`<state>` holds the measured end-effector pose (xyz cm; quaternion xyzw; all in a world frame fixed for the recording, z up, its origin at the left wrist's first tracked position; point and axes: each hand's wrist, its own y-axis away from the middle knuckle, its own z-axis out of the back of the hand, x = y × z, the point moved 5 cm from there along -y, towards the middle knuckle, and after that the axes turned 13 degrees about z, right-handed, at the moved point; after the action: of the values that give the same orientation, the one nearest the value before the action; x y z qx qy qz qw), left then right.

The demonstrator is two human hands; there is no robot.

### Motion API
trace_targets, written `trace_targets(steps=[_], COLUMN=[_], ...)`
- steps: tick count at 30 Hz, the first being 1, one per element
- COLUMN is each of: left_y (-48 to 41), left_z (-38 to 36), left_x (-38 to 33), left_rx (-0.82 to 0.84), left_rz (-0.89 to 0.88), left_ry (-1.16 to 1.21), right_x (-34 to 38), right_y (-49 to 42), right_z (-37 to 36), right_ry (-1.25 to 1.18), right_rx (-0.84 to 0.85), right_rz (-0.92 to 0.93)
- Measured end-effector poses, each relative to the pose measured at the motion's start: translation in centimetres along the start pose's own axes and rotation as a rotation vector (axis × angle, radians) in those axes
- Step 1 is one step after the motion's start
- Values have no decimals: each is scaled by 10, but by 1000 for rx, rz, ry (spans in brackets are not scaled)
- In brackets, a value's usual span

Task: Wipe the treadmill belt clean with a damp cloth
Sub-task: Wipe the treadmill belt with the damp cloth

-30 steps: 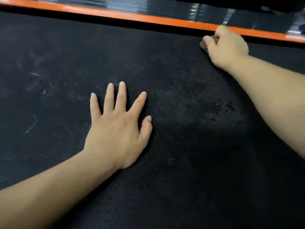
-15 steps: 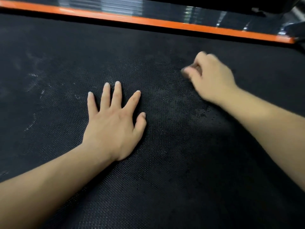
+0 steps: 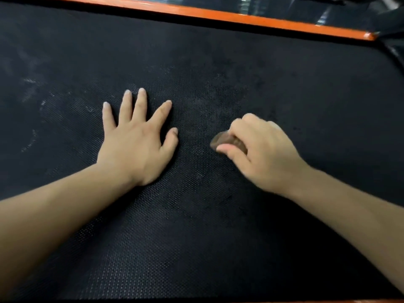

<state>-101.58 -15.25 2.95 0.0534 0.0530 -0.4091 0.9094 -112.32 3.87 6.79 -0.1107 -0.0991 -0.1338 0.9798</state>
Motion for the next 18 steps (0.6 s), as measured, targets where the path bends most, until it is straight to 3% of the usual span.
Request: trace_targets(steps=[2, 6, 8, 11, 13, 18], left_y=[1, 1, 1, 1, 2, 2], left_z=[0, -1, -1, 0, 0, -1], left_x=[0, -1, -1, -1, -1, -1], left_rx=[1, -1, -4, -13, -14, 1], left_rz=[2, 3, 3, 7, 7, 0], left_ry=[-6, -14, -19, -23, -17, 2], right_x=[-25, -63, -18, 60, 49, -26], right_y=[-4, -10, 7, 39, 39, 19], right_z=[9, 17, 6, -9, -4, 11], right_ry=[99, 130, 137, -75, -21, 78], right_rx=[-53, -140, -168, -20, 7, -138], right_rz=[-41, -356, -228, 52, 83, -296])
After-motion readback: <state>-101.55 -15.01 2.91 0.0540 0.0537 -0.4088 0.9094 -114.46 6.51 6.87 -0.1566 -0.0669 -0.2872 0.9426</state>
